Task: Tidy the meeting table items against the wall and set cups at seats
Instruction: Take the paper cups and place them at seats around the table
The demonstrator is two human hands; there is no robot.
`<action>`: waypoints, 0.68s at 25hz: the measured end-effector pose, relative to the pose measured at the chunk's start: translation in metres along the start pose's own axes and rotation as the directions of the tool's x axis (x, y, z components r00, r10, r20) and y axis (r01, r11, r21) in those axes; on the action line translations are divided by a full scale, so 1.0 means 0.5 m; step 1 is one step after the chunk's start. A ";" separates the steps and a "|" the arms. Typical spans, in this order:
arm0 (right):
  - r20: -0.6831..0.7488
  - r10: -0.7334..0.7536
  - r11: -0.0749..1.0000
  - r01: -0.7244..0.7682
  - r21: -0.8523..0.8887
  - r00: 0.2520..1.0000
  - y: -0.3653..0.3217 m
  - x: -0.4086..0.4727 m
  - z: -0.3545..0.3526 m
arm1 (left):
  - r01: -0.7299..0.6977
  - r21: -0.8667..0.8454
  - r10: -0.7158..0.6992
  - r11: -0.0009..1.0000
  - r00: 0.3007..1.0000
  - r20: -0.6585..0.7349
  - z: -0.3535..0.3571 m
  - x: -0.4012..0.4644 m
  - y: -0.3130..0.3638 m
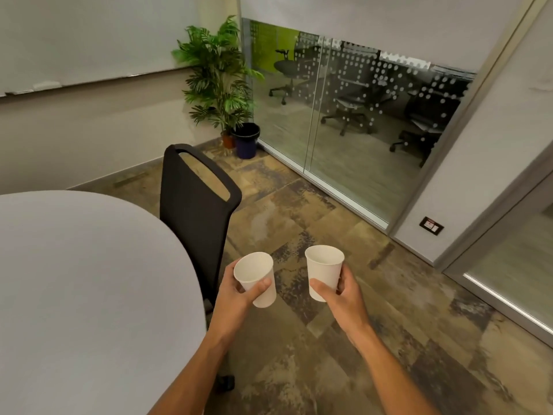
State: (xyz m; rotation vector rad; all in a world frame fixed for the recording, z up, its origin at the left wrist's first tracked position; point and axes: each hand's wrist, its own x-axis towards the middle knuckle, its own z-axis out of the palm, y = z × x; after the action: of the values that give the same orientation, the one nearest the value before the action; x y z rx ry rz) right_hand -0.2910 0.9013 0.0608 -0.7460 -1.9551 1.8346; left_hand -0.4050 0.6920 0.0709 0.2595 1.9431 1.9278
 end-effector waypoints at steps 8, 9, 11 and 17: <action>0.140 -0.034 0.999 0.031 0.021 0.990 -0.007 0.436 -0.037 | -0.004 -0.021 0.003 1.000 1.000 -0.026 0.149 0.355 0.035; 0.166 -0.040 0.999 0.038 0.014 0.985 -0.013 0.497 -0.044 | -0.003 -0.009 0.002 1.000 0.999 -0.040 0.172 0.404 0.041; 0.207 -0.044 0.999 0.041 0.017 0.977 -0.028 0.617 -0.061 | 0.011 0.006 -0.010 1.000 0.997 -0.072 0.215 0.498 0.049; 0.251 -0.037 0.999 0.040 -0.006 0.967 -0.109 0.954 -0.074 | 0.002 -0.034 -0.010 0.999 0.975 -0.222 0.287 0.749 0.107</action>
State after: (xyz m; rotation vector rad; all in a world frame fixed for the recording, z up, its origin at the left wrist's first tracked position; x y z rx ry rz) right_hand -0.6568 1.2141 0.0728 -0.4945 -2.1173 1.9785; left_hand -0.6950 0.9739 0.0736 0.0286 2.0439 2.0594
